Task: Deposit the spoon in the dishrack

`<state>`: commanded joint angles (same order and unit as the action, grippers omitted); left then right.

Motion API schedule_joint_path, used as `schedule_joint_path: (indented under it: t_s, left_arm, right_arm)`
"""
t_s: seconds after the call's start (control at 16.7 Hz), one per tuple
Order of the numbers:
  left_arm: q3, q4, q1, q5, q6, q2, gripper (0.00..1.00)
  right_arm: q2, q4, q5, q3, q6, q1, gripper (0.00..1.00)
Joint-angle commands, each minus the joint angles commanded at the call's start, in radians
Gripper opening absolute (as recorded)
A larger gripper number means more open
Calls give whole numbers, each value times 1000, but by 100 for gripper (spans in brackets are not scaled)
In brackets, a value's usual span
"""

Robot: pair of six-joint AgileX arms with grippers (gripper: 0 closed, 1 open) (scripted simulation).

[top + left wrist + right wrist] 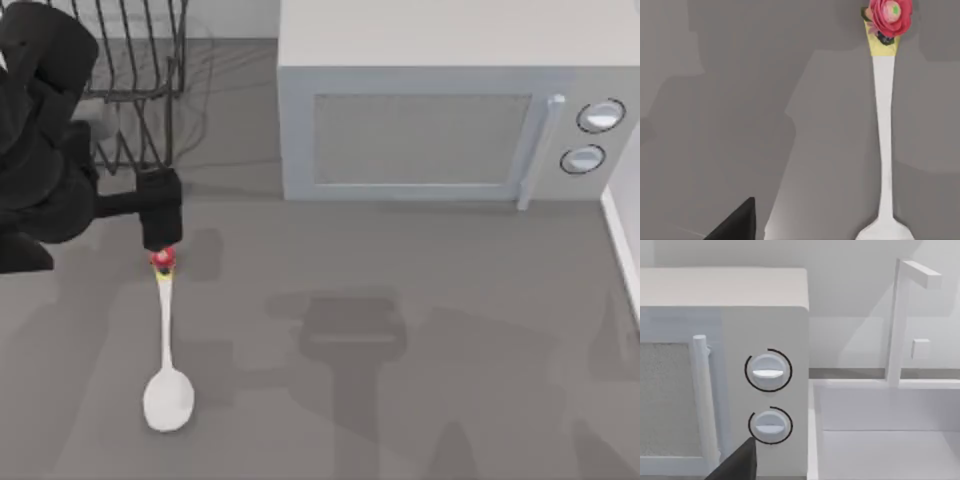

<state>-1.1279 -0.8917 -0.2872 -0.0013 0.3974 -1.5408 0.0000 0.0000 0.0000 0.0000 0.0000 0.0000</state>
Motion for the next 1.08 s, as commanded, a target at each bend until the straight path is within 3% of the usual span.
schedule_joint_path:
  t_s: [0.42, 0.84, 1.08]
  left_arm:
    - [-263, -185, -66, 3, 87, -330, 100]
    - [-268, -187, -63, 3, 89, -340, 100]
    - [-201, -73, -65, 3, 86, -389, 100]
  right_arm:
    - [0, 0, 0, 0, 0, 0, 100]
    - [0, 0, 0, 0, 0, 0, 100]
    - [0, 0, 0, 0, 0, 0, 100]
